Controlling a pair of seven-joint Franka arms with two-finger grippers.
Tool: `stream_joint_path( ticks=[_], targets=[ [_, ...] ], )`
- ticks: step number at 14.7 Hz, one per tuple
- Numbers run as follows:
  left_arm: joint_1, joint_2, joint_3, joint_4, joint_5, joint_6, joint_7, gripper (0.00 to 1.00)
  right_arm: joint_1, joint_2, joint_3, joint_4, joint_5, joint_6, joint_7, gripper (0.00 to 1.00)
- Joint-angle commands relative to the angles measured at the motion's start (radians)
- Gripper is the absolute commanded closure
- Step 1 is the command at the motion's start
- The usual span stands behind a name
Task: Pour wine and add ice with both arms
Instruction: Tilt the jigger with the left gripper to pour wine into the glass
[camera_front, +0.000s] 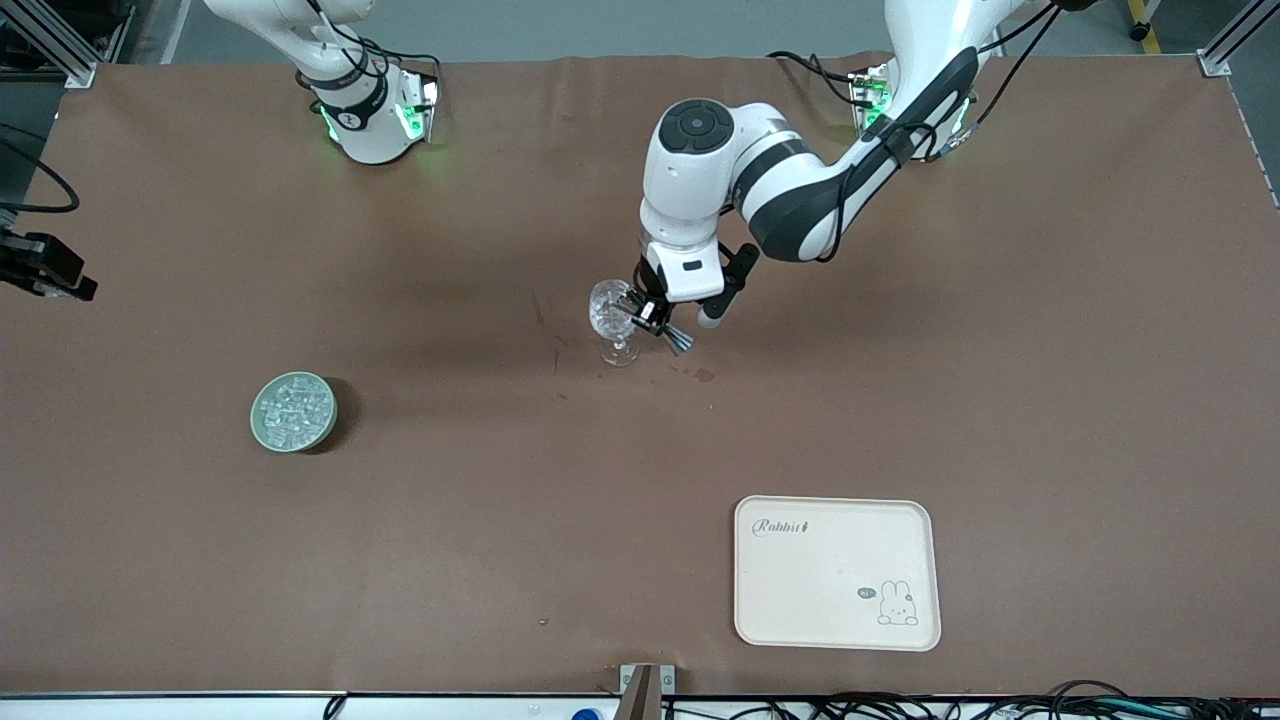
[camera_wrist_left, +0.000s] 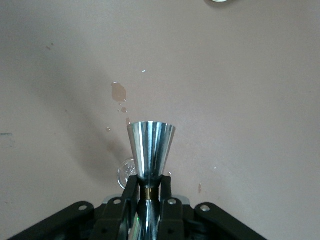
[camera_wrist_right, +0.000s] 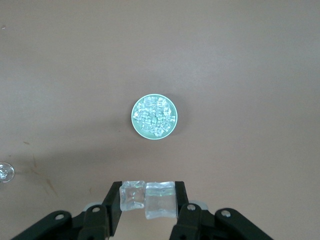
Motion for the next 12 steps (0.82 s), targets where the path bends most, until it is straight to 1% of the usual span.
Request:
stream_joint_path(
  ticks=[1,3,6,7,10,11,12],
  targets=[
    [0.011,-0.005,-0.017,0.018,0.018,-0.024,-0.031,1.0,0.002,-0.003,0.005,0.002,-0.011,-0.004,0.015,0.98],
    [0.017,-0.013,-0.023,0.018,-0.006,-0.024,-0.039,1.0,0.002,-0.002,0.005,0.002,-0.009,-0.005,0.015,0.98],
    [0.017,-0.043,0.012,0.018,-0.175,-0.015,0.033,1.0,0.002,-0.002,0.005,0.002,-0.008,-0.005,0.015,0.98],
    [0.017,-0.053,0.023,0.018,-0.247,-0.015,0.08,1.0,0.002,-0.002,0.005,0.002,-0.008,-0.007,0.017,0.98],
    [0.017,-0.123,0.106,0.005,-0.514,-0.015,0.286,1.0,0.013,-0.003,0.013,0.002,-0.005,-0.013,0.037,0.98],
    [0.016,-0.144,0.139,0.002,-0.601,-0.019,0.358,1.0,0.022,-0.002,0.02,0.003,0.008,-0.025,0.069,0.98],
    [0.016,-0.167,0.182,-0.008,-0.691,-0.023,0.427,1.0,0.024,-0.002,0.048,0.003,0.024,-0.037,0.119,0.98]
  ],
)
